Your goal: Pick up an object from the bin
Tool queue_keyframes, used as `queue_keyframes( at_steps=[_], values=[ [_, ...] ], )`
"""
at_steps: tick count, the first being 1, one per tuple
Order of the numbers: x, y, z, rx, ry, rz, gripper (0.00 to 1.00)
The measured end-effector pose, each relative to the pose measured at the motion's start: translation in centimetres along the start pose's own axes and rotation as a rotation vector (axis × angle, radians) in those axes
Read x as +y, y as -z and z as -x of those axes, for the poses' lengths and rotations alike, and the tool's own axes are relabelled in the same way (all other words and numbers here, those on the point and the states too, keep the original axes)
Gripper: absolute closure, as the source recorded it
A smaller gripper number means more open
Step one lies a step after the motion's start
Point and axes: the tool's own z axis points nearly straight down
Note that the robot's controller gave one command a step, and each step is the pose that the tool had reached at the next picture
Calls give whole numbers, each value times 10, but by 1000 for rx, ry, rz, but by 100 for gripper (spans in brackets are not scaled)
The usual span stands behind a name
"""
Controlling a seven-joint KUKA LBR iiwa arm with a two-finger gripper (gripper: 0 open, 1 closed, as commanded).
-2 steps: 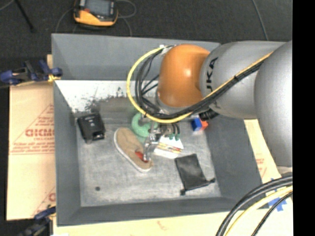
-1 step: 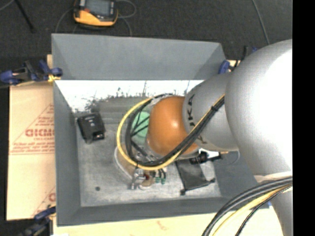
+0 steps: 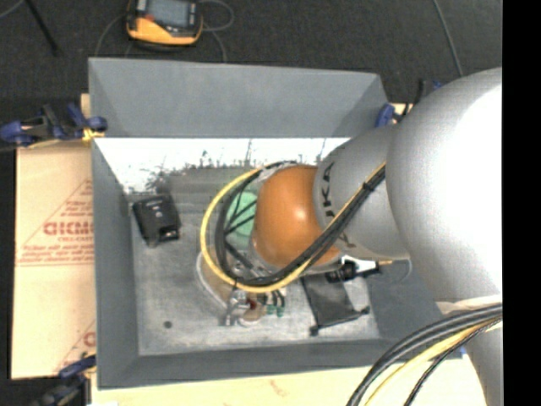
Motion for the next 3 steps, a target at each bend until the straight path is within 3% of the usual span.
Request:
queue_keyframes(
  at_steps=[1, 2, 3],
  values=[
    [33, 158, 29, 22, 71, -4, 100],
    [32, 157, 28, 27, 72, -5, 0],
    [32, 157, 28, 27, 72, -5, 0]
  ],
)
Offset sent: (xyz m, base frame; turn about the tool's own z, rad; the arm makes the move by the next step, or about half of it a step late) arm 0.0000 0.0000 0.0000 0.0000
